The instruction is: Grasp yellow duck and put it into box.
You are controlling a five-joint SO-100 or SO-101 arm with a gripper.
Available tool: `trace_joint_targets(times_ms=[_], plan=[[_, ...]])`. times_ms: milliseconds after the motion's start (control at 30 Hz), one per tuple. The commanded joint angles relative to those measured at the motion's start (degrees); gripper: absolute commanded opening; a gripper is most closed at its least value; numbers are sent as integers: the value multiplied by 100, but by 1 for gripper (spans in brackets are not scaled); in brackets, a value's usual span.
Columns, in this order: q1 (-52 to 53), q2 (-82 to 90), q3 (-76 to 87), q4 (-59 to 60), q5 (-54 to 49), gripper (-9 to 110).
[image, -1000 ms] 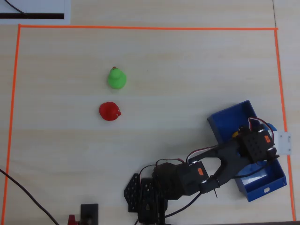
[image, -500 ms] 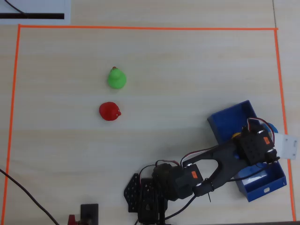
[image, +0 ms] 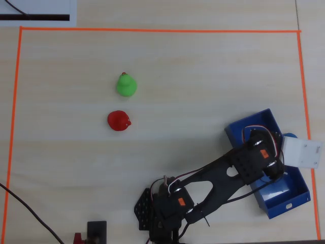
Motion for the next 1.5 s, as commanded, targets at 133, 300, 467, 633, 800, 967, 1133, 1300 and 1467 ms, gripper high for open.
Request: trace_joint_targets(times_ms=[133, 300, 467, 633, 800, 967, 1133, 1300, 1467], plan=[[-554, 2039, 1600, 290, -501, 0], [-1389, 3103, 2566, 606, -835, 0], [-2689, 4017, 3683, 571, -1441, 0], [-3929, 4843, 4843, 105, -2118, 0], [-4799, 5599, 5915, -97, -2584, 0], [-5414, 6398, 6776, -105, -2672, 0], [-5730, 7154, 7497, 53, -2979, 0], [-5968, 7567, 7989, -123, -3094, 0], [-5994, 7928, 8385, -202, -3120, 0]])
